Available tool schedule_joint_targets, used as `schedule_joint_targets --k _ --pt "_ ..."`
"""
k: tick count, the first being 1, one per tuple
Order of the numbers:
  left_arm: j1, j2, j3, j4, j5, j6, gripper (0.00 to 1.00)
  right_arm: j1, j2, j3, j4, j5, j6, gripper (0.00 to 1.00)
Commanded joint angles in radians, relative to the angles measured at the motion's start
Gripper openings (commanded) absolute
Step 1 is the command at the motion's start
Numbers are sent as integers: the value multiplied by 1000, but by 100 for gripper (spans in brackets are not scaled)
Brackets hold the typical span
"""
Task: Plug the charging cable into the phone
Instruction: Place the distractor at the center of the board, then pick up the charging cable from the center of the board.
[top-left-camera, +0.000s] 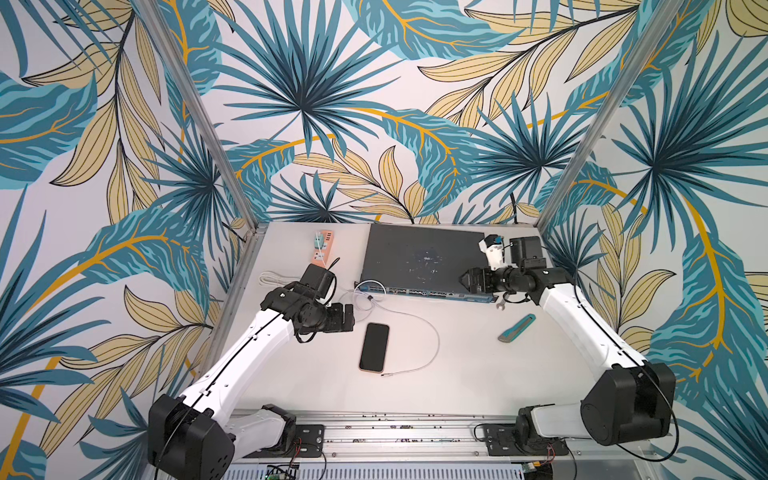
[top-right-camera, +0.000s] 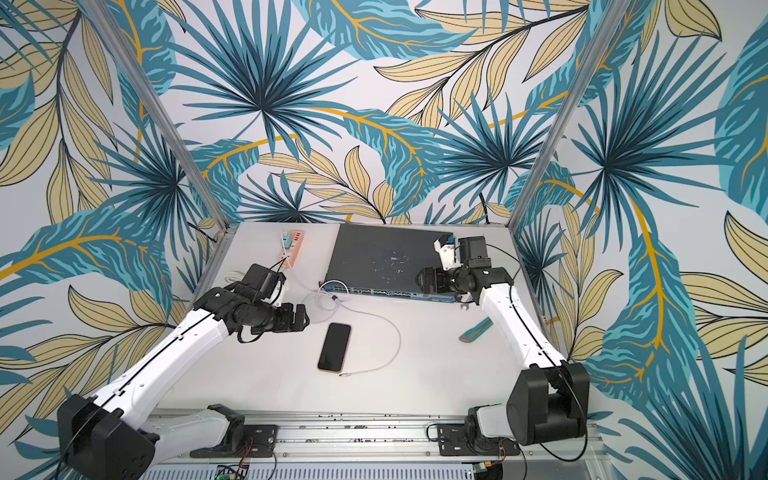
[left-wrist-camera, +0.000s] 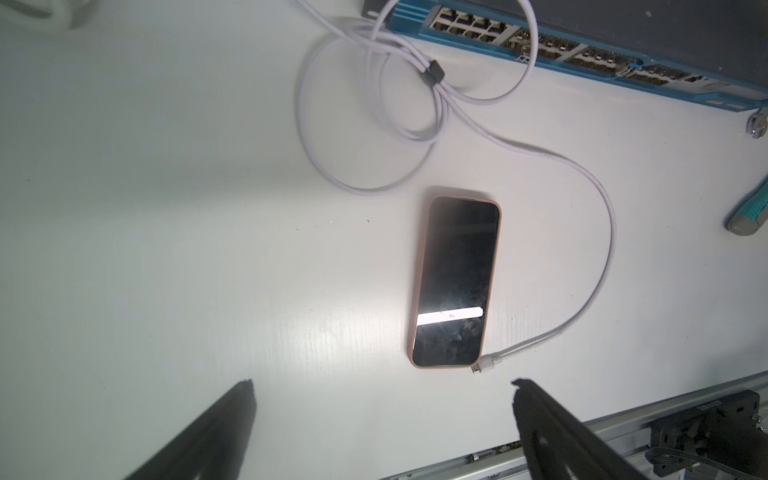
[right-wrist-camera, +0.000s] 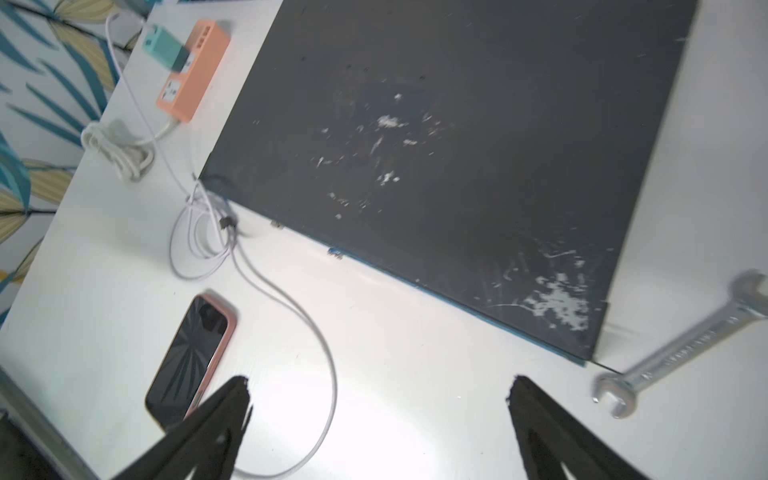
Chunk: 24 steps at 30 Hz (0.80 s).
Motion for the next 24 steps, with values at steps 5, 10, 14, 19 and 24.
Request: schedule_joint_targets --k 5,10,14,19,24 --pt "-40 -71 -12 -10 19 -82 100 152 -20 -71 3 -1 -58 98" --pt "-41 -30 13 -4 39 -51 100 310 -28 -81 -34 7 -191 98" --pt "-40 -43 -17 57 63 -54 100 400 -24 -128 -40 14 -308 99" --pt "-40 -75 -53 84 75 -41 100 441 5 -119 -60 -19 -349 99" --pt "-41 -83 -63 73 60 -18 100 525 48 -130 -79 23 -376 96"
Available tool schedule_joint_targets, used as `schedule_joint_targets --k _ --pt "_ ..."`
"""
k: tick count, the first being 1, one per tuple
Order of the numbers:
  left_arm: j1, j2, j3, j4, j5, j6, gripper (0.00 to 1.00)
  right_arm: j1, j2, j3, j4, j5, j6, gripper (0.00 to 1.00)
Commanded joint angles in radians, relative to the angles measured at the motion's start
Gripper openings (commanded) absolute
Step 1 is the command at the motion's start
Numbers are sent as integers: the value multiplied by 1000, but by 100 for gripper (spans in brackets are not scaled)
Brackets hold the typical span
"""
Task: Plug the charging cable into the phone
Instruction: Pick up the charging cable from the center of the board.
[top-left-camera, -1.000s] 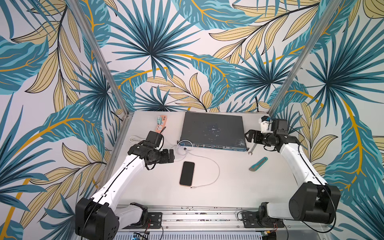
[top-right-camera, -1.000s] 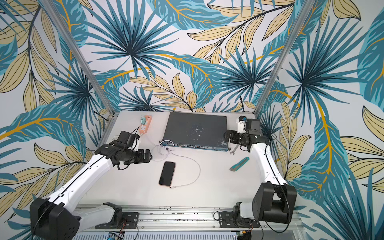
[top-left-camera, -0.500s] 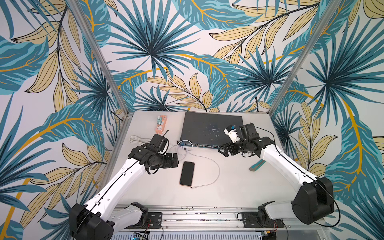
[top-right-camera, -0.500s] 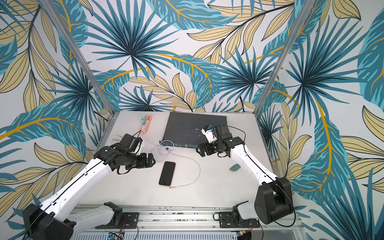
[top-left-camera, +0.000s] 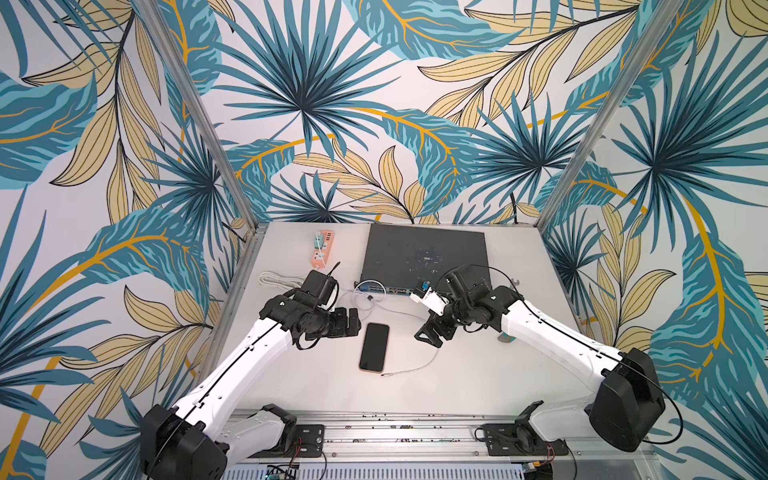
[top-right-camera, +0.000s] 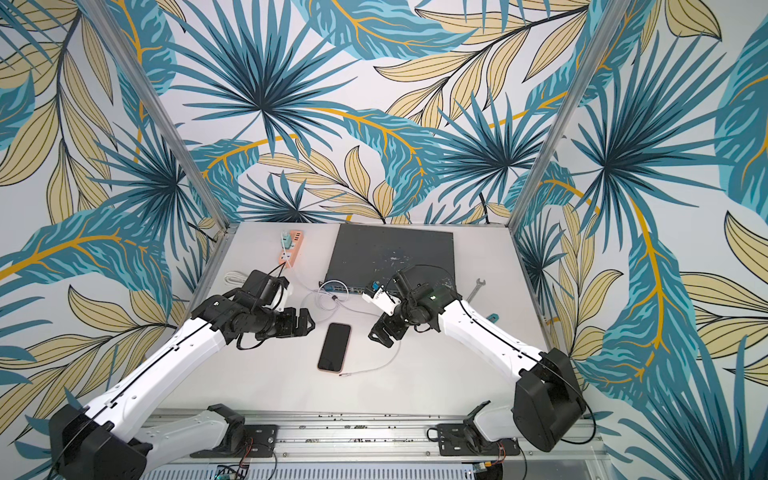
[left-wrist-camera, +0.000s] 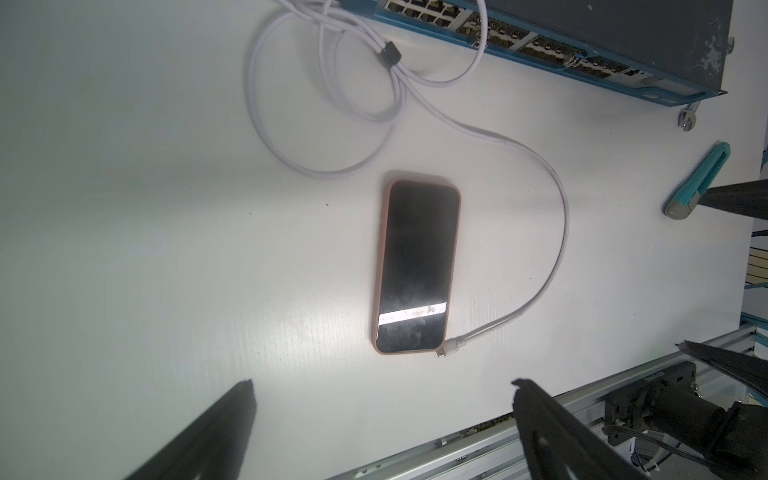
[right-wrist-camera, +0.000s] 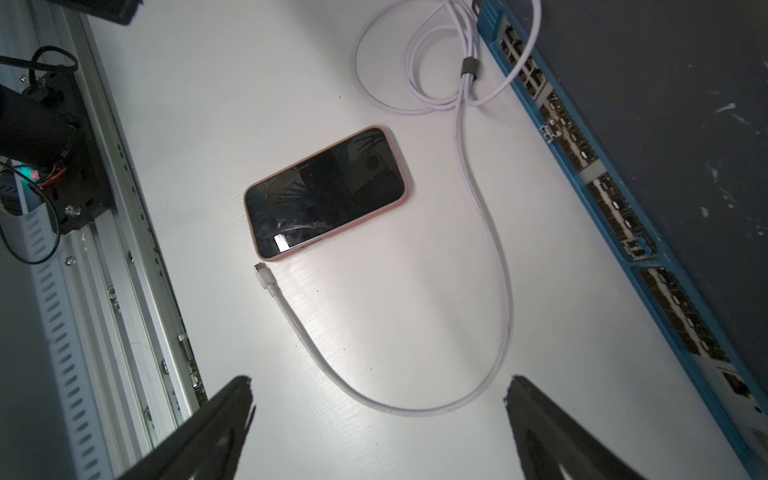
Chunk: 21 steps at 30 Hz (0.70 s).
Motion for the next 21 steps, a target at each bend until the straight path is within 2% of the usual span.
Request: schedule_joint_targets --k 1,9,21 --pt "-3 -25 -14 19 0 29 100 76 47 -34 -48 35 -57 96" --pt "-3 -26 -14 -5 -13 39 100 189 94 -85 -53 113 -78 90" --pt "-3 -82 -52 -30 -31 35 100 264 178 -91 -31 214 -89 75"
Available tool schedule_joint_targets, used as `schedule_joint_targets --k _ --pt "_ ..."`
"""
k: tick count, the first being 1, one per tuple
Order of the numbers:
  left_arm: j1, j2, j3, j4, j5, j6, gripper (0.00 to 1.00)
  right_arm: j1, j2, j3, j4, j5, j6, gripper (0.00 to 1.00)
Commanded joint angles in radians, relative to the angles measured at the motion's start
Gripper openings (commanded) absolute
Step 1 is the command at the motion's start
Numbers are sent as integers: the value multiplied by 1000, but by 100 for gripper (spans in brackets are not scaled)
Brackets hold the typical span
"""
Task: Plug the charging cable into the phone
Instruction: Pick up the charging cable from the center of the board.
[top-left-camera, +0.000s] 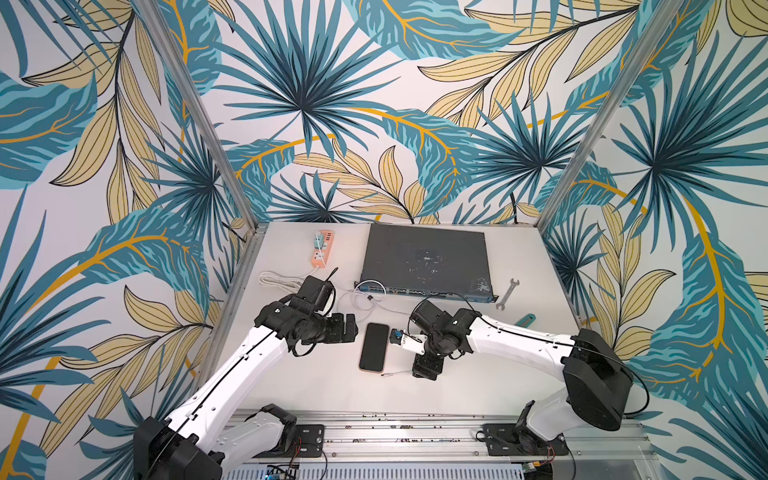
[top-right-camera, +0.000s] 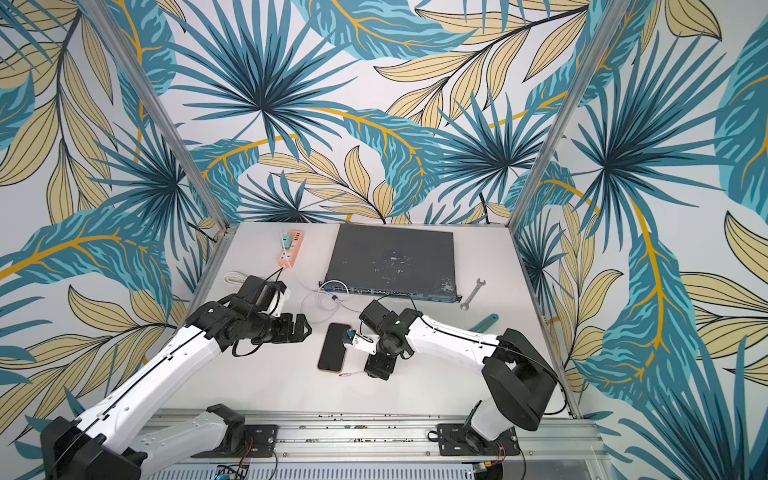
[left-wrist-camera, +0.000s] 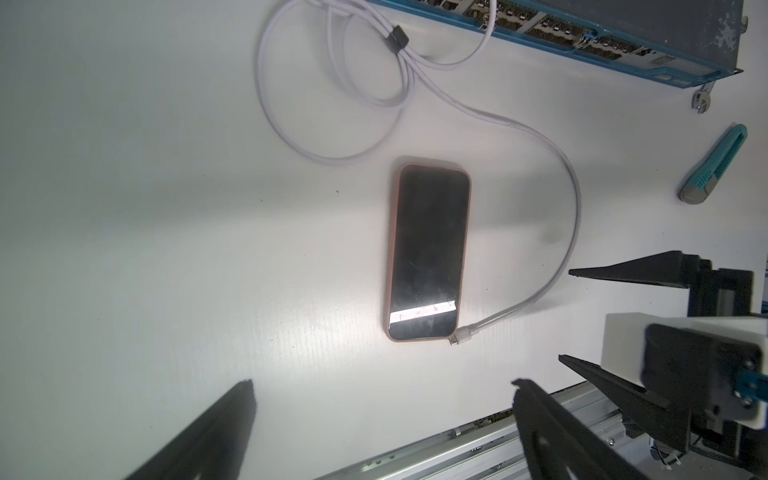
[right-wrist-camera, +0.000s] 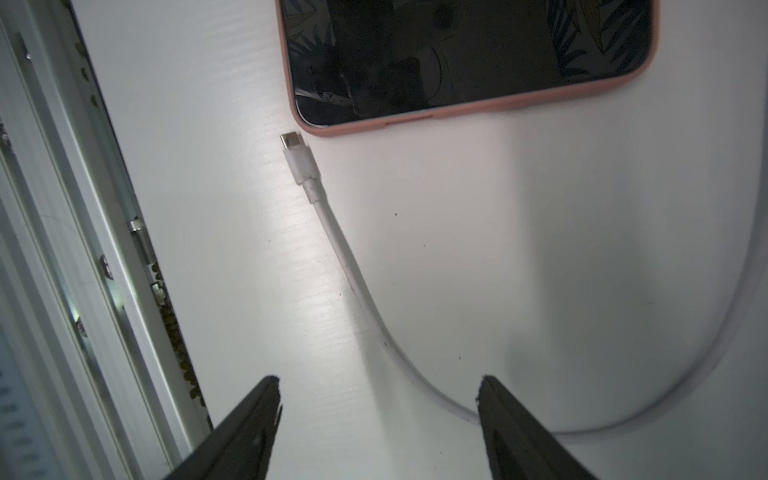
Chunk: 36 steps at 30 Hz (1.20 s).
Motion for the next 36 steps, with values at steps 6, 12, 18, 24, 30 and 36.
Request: schedule_joint_targets --k 6,12,18,24,30,36 --pt "-4 -31 -10 -16 -23 15 100 46 92 31 -9 52 -40 71" --pt "-3 -41 -14 -19 -23 18 100 58 136 61 -20 79 -66 67" --pt "-3 -46 -20 -25 -32 27 100 64 186 96 -28 84 -84 60" --pt "-2 -48 -25 -31 -36 41 100 85 234 116 -34 73 -86 52" --pt "-2 -50 -27 -42 -39 50 100 94 257 116 -32 77 -86 43" --pt "0 -51 -20 -39 -37 50 100 118 255 78 -22 136 -95 32"
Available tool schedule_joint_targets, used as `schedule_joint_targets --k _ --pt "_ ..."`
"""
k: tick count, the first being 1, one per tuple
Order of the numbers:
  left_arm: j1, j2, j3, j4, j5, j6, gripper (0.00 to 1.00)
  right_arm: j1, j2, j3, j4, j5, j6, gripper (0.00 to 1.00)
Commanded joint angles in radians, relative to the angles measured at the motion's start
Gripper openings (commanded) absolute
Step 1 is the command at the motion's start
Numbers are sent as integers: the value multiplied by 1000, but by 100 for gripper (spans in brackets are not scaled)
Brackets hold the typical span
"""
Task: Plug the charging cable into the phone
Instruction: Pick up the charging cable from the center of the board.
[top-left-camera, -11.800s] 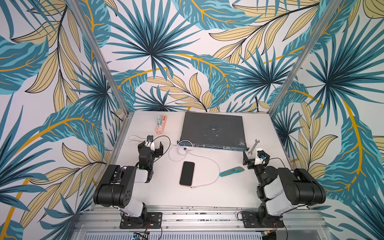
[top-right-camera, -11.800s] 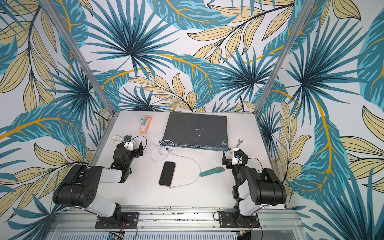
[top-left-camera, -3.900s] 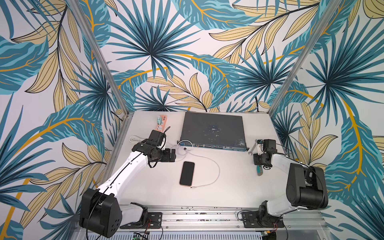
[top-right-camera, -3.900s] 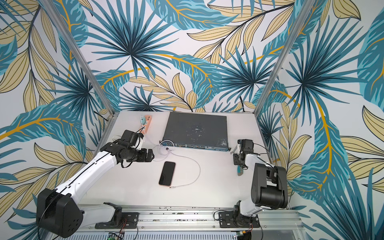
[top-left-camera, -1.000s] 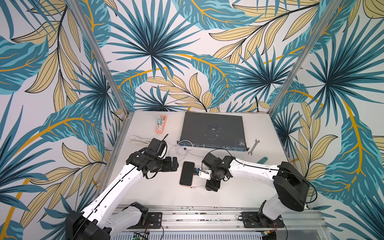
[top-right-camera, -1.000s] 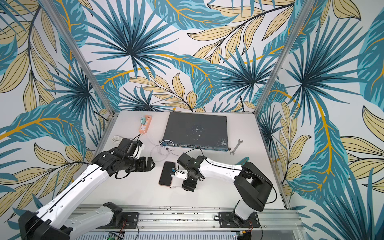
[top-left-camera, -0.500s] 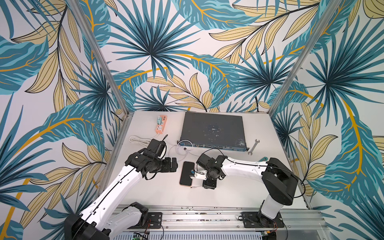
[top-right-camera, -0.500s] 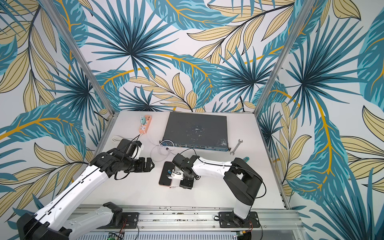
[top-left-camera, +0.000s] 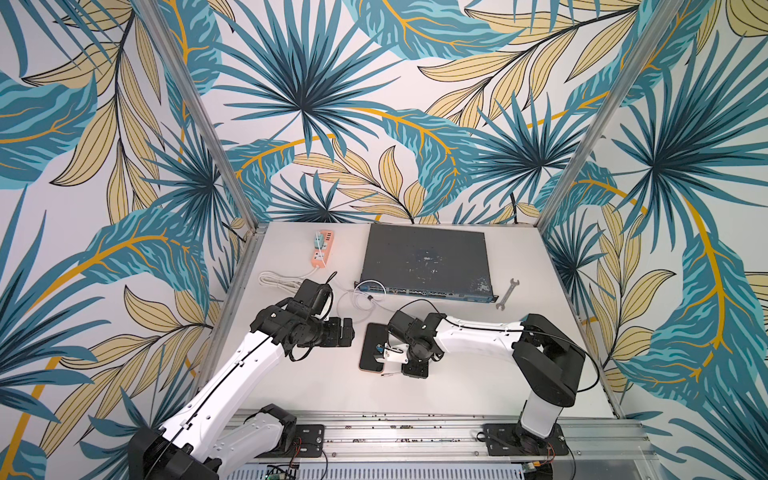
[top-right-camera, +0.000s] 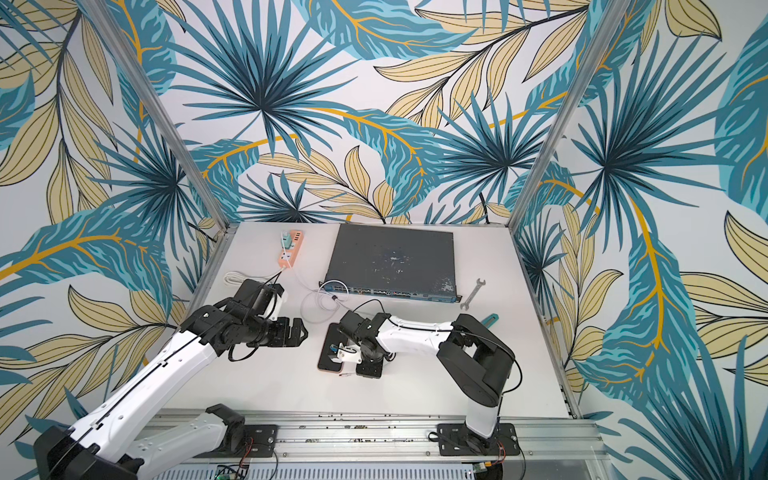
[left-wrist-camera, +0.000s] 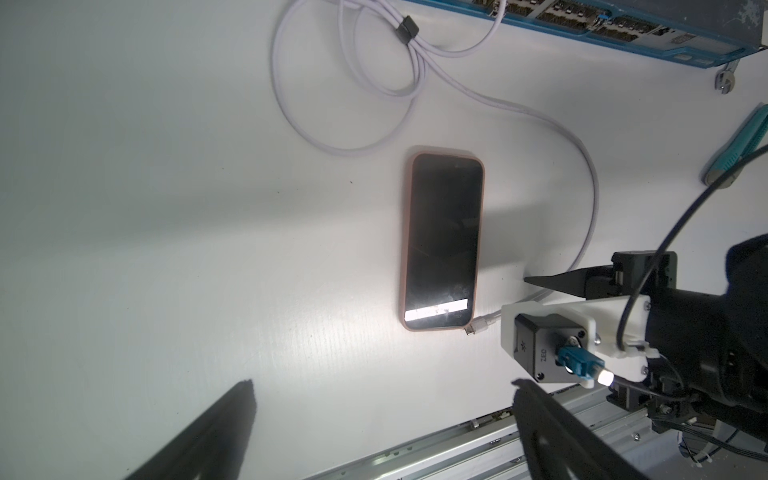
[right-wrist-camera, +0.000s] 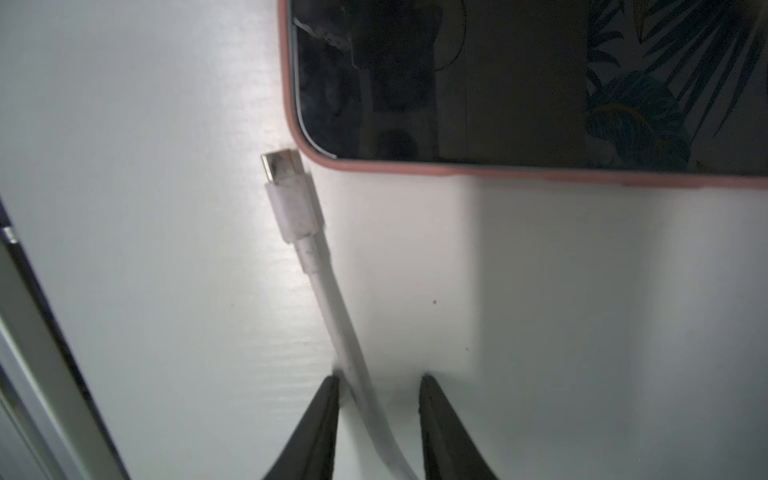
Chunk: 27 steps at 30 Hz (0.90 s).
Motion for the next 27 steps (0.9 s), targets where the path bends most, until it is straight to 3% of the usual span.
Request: schedule_joint_targets --k 1,14,27 --pt "-1 -16 -5 -9 -13 12 100 24 22 -45 -16 50 -9 31" --pt "1 15 -3 8 -25 9 100 44 -59 -180 100 134 -43 0" --pt "23 51 1 79 0 -66 100 -28 -282 -265 178 94 -37 0"
